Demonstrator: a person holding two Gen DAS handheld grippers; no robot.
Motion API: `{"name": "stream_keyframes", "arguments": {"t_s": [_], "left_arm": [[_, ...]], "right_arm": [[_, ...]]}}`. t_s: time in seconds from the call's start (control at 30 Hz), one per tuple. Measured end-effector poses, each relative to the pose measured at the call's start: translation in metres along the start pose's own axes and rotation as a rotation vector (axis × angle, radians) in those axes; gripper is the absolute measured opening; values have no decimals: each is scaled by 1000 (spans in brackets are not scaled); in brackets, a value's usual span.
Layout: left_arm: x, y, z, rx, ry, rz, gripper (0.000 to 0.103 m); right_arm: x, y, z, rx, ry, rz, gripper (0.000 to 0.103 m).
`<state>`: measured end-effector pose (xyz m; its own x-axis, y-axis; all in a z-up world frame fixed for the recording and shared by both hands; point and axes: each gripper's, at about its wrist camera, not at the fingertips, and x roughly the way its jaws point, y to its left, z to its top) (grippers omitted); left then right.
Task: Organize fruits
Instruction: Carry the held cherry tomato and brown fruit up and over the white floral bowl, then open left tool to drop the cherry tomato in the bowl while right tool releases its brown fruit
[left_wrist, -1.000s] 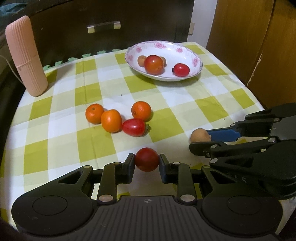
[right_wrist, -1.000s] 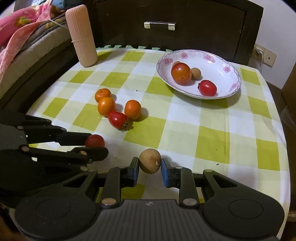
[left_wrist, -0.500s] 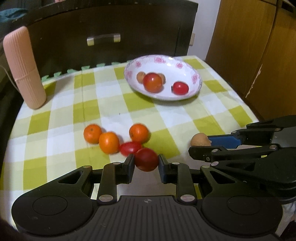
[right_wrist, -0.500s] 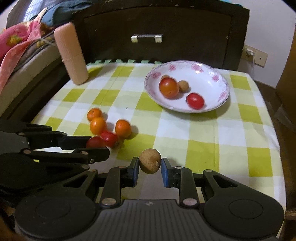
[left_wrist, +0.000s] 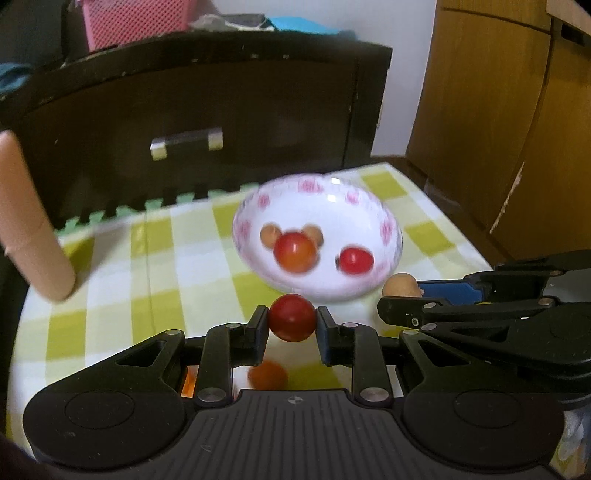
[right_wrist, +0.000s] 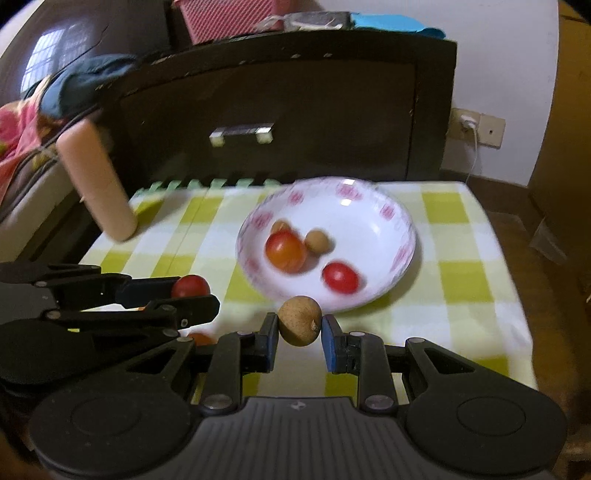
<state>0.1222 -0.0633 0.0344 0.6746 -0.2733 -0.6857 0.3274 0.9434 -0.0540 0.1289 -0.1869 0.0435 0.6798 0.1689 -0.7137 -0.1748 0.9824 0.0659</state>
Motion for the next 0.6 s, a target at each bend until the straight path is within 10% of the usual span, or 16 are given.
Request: {"name": "stream_keyframes", "arguments": {"t_s": [0.6], "left_arm": [[76, 1, 52, 42, -7, 27, 33]], "right_arm": [[65, -46, 47, 38, -21, -32, 25]]}}
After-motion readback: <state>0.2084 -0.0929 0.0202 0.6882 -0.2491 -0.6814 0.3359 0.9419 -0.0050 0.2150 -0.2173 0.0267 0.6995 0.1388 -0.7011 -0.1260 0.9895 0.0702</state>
